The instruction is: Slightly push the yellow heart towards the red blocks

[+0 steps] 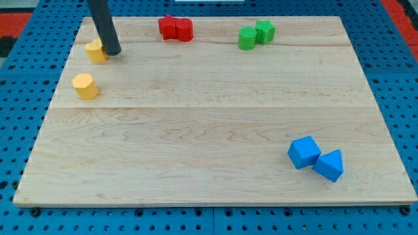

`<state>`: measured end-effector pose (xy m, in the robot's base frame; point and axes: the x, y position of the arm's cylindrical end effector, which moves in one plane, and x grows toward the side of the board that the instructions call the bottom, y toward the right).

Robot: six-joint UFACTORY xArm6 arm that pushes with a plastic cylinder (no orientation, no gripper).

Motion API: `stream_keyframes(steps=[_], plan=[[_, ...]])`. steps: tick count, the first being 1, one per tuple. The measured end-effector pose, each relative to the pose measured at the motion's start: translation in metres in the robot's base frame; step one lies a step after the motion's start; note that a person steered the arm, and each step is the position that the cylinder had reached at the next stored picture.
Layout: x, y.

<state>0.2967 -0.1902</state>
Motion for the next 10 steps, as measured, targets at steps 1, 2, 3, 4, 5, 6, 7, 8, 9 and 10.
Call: stream_keyframes(steps=[1,2,3,4,5,6,7,8,9,10], plan=[[0.054,0.035],[0.058,0.018],[0.04,-0.001],[0.028,-0.024],[0.027,-0.041],[0.006,-0.076],[-0.011,-0.084],[-0.019,-0.11],[-0.027,-0.114],[-0.047,-0.102]])
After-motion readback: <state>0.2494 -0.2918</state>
